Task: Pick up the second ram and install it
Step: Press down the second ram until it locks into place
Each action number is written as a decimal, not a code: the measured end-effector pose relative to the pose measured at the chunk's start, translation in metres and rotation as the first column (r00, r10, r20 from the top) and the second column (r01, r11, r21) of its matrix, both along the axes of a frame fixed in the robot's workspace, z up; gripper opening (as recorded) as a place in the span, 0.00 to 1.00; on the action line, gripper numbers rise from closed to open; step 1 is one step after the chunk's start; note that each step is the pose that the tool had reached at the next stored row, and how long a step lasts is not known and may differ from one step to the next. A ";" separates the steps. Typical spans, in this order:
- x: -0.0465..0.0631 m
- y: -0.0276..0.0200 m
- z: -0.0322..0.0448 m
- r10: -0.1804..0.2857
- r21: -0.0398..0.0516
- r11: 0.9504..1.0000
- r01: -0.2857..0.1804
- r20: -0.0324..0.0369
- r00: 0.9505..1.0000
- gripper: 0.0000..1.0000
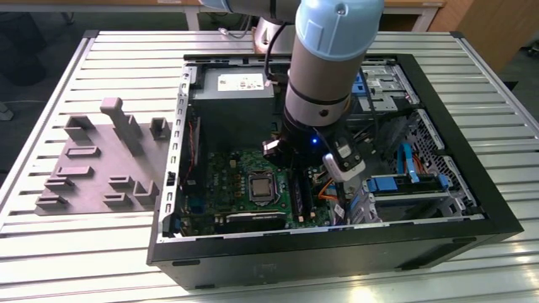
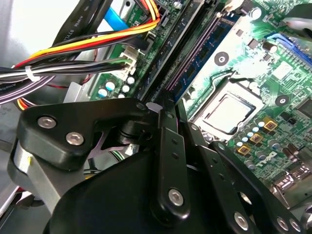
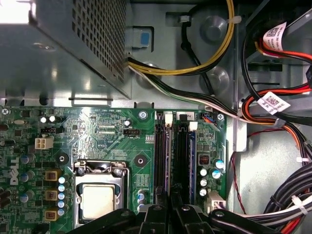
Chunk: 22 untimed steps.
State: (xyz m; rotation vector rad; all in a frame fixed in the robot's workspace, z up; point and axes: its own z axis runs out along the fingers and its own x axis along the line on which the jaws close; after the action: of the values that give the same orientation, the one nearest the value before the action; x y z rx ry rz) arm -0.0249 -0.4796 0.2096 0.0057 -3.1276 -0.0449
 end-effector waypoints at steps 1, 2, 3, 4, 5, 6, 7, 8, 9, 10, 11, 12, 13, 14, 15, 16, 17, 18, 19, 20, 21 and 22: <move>0.000 0.0000 -0.0004 0.000 0.000 1.000 0.000 0.000 1.000 0.14; 0.000 0.0000 -0.0009 0.000 0.000 1.000 0.000 0.000 1.000 0.14; 0.000 0.0000 -0.0014 0.000 0.000 1.000 0.000 0.000 1.000 0.14; 0.000 0.0000 -0.0019 0.000 0.000 1.000 0.000 0.000 1.000 0.14; 0.000 0.0000 -0.0026 0.000 0.000 1.000 0.000 0.000 1.000 0.14; 0.000 0.0000 -0.0032 0.000 0.000 1.000 0.000 0.000 1.000 0.14; 0.000 0.0000 -0.0036 0.000 0.000 1.000 0.000 -0.001 1.000 0.14; 0.000 0.0000 -0.0038 0.000 0.000 1.000 0.000 -0.001 1.000 0.14; 0.000 0.0000 -0.0038 0.000 0.000 1.000 0.000 -0.001 1.000 0.14; 0.000 0.0000 -0.0038 0.000 0.000 1.000 0.000 -0.001 1.000 0.14; 0.000 0.0000 -0.0039 0.000 0.000 1.000 0.000 -0.001 1.000 0.14; 0.000 0.0000 -0.0040 0.000 0.000 1.000 0.000 -0.001 1.000 0.14; 0.000 0.0000 -0.0042 0.000 0.000 1.000 0.000 -0.001 1.000 0.14; 0.000 0.0000 -0.0043 0.000 0.000 1.000 0.000 -0.001 1.000 0.15; 0.000 0.0000 -0.0043 0.000 0.000 1.000 0.000 -0.001 1.000 0.21; 0.000 0.0000 -0.0043 0.000 0.000 1.000 0.000 -0.001 1.000 0.21; 0.000 0.0000 -0.0035 0.000 0.000 1.000 0.000 -0.001 1.000 0.21; 0.000 0.0000 -0.0017 0.000 0.000 1.000 0.000 -0.001 1.000 0.21; 0.000 0.0000 0.0003 0.000 0.000 1.000 0.000 -0.001 1.000 0.21; 0.000 0.0000 0.0028 0.000 0.000 1.000 0.000 -0.001 1.000 0.21; 0.000 0.0000 0.0059 0.000 0.000 1.000 0.000 -0.001 1.000 0.21; 0.000 0.0000 0.0091 0.000 0.000 1.000 0.000 -0.001 1.000 0.21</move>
State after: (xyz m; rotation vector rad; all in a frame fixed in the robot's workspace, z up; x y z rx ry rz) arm -0.0249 -0.4796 0.2187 0.0056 -3.1269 -0.0451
